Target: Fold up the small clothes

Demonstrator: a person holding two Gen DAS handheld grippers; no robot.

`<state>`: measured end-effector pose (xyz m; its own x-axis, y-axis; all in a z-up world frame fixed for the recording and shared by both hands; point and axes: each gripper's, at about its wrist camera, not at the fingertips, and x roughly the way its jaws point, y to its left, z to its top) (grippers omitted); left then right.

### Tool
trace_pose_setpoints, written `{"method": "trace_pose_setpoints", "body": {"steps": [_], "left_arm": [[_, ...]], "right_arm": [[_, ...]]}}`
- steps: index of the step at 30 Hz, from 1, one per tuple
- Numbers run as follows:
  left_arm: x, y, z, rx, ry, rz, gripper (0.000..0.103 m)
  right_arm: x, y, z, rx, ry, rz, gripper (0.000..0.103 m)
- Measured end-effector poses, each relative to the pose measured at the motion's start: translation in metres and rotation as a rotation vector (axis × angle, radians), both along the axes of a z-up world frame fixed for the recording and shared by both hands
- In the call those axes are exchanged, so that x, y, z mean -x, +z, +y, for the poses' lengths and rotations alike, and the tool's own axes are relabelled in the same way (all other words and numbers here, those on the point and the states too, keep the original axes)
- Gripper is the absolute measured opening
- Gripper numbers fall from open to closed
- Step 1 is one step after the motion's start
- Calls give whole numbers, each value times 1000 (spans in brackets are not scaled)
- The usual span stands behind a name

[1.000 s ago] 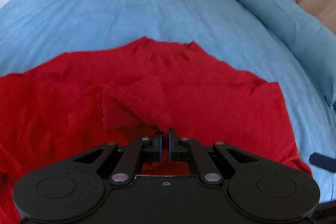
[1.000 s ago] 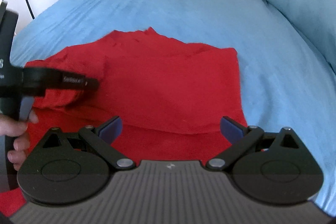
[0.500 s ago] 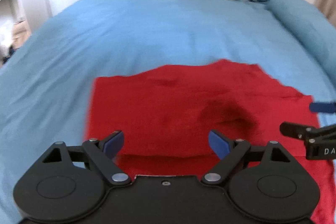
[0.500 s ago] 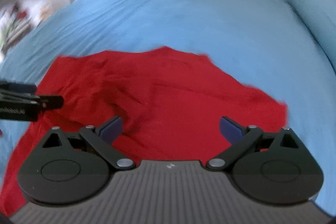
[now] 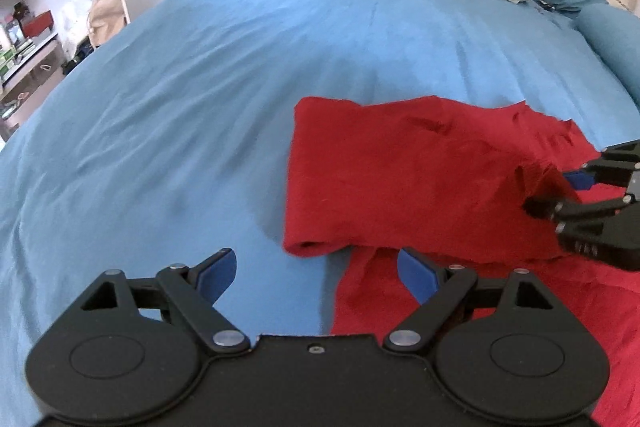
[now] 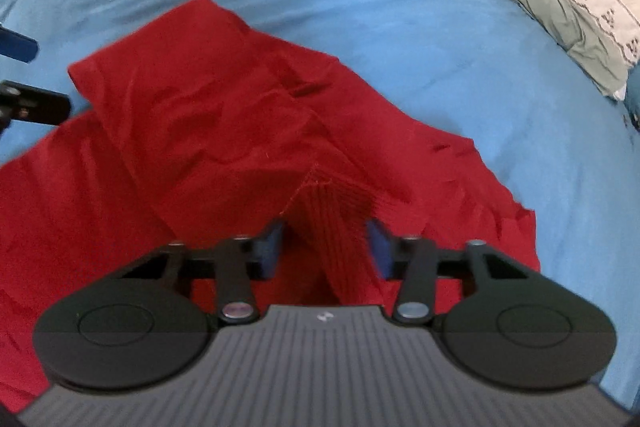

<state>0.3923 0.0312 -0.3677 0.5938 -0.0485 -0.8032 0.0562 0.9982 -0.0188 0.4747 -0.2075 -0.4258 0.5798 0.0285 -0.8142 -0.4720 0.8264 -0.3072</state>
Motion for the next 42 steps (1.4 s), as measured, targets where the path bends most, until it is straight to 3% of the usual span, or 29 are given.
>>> {"method": "trace_pose_setpoints", "body": {"steps": [3, 7, 12, 15, 17, 23, 28, 32, 34, 38, 42], "left_arm": [[1, 2, 2, -17, -6, -1, 91], [-1, 1, 2, -33, -15, 4, 91], [-9, -3, -11, -7, -45, 18, 91], [-15, -9, -26, -15, -81, 24, 91], [-20, -15, -34, -22, -97, 28, 91], [-30, -33, -48, -87, -113, 39, 91], [-31, -33, -45, -84, -105, 46, 91], [-38, -38, -45, -80, -73, 58, 92], [-44, -38, -47, -89, -48, 46, 92], [-49, -38, -44, -89, 27, 37, 93], [-46, -41, -36, -60, 64, 46, 94]], "right_arm": [[-3, 3, -2, -20, -12, 4, 23], [-1, 35, -18, -78, -80, -85, 22], [11, 88, -90, -290, -326, -175, 22], [36, 101, -134, -326, -466, -234, 22], [51, 96, -154, -312, -525, -245, 22], [79, 48, -190, -285, -660, -165, 21], [86, 52, -205, -302, -755, -228, 21], [83, 48, -213, -294, -810, -238, 21], [83, 38, -209, -224, -820, -229, 21], [86, 18, -210, -168, -857, -183, 21], [90, -8, -217, -174, -889, -131, 24]]}}
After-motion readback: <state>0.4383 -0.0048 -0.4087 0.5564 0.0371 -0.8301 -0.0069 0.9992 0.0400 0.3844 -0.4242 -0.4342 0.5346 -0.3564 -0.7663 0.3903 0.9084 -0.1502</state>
